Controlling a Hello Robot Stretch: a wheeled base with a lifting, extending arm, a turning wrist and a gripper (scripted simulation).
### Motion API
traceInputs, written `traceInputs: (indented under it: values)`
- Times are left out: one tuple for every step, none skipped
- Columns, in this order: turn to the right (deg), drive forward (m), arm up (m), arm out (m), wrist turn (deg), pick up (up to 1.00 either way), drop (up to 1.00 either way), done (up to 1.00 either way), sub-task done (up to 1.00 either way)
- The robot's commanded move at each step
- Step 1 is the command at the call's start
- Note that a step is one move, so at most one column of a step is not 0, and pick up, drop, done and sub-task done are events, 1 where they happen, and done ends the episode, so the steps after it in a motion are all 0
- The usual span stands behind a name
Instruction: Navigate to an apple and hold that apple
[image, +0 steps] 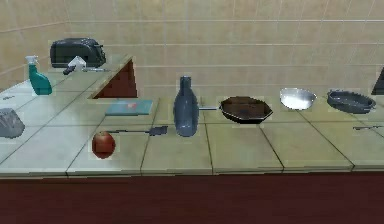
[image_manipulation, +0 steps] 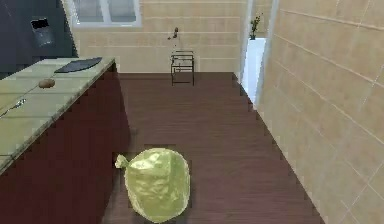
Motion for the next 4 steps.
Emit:
traceInputs:
  values:
    - [0.0,0.15,0.00,0.00,0.0,0.00,0.00,0.00,0.00]
    - [-45.0,0.00,0.00,0.00,0.0,0.00,0.00,0.00,0.00]
    - [-45.0,0.00,0.00,0.00,0.0,0.00,0.00,0.00,0.00]
    - [-27.0,0.00,0.00,0.00,0.0,0.00,0.00,0.00,0.00]
